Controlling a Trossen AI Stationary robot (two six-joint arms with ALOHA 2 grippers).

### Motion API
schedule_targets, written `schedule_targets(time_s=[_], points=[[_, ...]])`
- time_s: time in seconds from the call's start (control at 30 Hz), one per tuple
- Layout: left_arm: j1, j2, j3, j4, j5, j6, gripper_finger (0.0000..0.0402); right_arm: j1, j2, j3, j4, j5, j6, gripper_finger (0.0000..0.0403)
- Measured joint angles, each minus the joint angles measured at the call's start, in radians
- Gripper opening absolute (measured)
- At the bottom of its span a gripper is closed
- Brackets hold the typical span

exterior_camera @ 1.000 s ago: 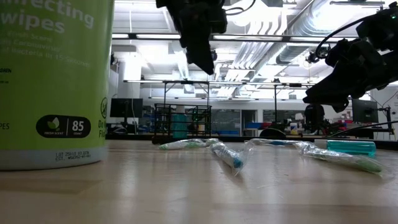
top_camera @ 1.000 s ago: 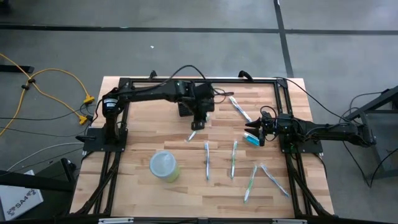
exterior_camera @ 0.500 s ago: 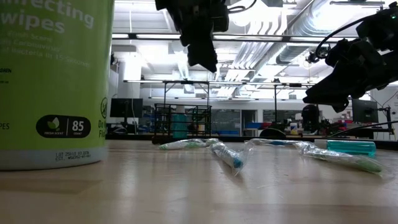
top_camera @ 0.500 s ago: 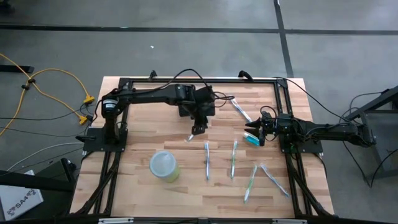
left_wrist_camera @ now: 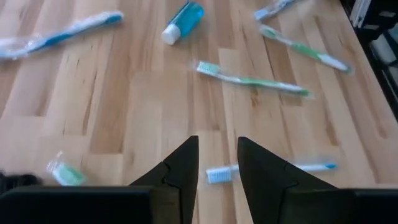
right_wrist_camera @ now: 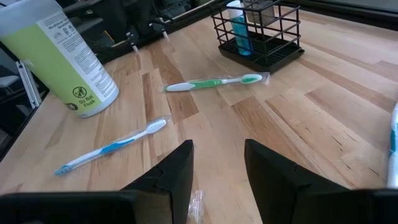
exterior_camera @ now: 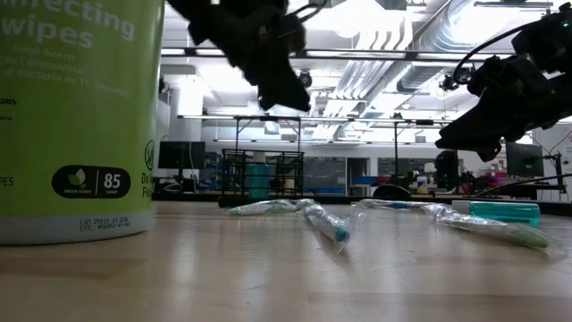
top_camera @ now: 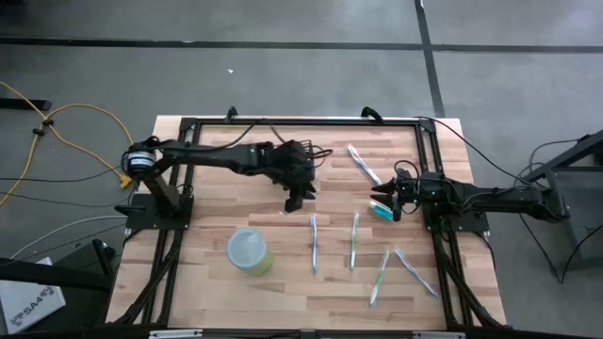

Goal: Pick & Place toothbrushing station
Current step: Put the blue mouthwash into the black mesh mesh organizer

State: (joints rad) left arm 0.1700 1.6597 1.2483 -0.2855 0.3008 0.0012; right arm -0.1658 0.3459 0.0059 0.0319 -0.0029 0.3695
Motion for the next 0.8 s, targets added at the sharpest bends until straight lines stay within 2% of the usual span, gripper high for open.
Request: schedule_targets(time_s=[0.13, 0.23, 0.5, 0.8], points=[[0.028, -0.023, -0.096, 0.142, 0.002, -0.015, 0.0106, 0.0, 0.0, 0.0, 0.0, 0.0, 0.0, 0.0135], [0.048, -0.023, -0.131, 0.188, 0.018, -0.017, 0.0106, 0.0, 0.0, 0.0, 0.0, 0.0, 0.0, 0.0135], [0.041, -0.025, -0.14, 0.224, 0.039, 0.006, 0.0106, 0.0, 0.0, 0.0, 0.0, 0.0, 0.0, 0.0135], [0.015, -0.024, -0.14, 0.288, 0.134, 0.014, 0.0106, 0.0, 0.0, 0.0, 0.008, 0.026, 0.001, 0.0135]])
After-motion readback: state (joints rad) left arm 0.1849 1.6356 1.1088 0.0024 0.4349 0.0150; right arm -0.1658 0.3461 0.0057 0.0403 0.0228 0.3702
